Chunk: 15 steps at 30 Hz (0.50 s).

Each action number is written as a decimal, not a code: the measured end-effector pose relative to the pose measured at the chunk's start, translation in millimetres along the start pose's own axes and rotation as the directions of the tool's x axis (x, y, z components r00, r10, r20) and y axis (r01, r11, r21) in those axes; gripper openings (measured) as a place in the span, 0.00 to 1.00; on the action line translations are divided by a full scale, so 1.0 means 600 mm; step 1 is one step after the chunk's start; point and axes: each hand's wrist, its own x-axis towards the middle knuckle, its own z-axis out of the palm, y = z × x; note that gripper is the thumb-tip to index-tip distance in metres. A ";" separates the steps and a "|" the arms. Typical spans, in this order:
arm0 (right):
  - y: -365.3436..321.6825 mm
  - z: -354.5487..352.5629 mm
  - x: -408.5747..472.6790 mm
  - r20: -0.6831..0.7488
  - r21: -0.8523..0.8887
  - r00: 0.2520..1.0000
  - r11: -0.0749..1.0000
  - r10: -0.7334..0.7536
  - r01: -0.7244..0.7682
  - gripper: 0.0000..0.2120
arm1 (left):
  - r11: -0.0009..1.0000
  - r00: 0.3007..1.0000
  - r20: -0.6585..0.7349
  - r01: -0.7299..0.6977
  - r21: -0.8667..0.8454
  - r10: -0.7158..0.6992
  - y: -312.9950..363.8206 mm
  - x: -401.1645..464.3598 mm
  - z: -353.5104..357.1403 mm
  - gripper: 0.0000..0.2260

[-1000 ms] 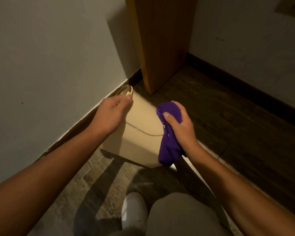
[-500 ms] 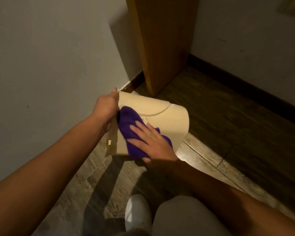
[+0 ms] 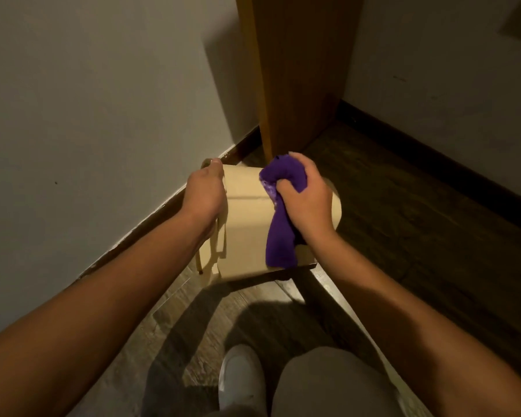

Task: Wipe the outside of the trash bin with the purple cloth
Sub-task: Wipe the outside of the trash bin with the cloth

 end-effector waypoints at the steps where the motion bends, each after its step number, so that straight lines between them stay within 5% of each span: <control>1: -0.009 0.007 -0.009 0.016 0.009 1.000 1.000 -0.026 0.025 0.27 | 1.000 1.000 0.016 0.003 -0.023 -0.002 0.002 -0.002 0.003 0.18; 5: -0.022 0.054 -0.070 0.162 -0.024 0.960 0.971 -0.230 0.236 0.33 | 0.977 0.995 0.077 0.070 -0.201 -0.055 0.009 0.002 0.011 0.17; 9: 0.023 0.040 -0.097 0.350 -0.156 0.813 0.827 -0.465 0.540 0.34 | 0.969 0.989 0.039 0.144 -0.200 -0.139 0.001 0.018 -0.004 0.17; 13: 0.094 -0.029 -0.106 0.496 -0.252 0.702 0.689 -0.510 0.679 0.33 | 0.967 0.984 0.025 0.181 -0.178 -0.179 -0.015 0.027 -0.019 0.20; 15: 0.112 -0.063 -0.100 0.499 -0.305 0.722 0.683 -0.479 0.664 0.31 | 0.967 0.984 0.010 0.175 -0.183 -0.176 -0.018 0.027 -0.022 0.20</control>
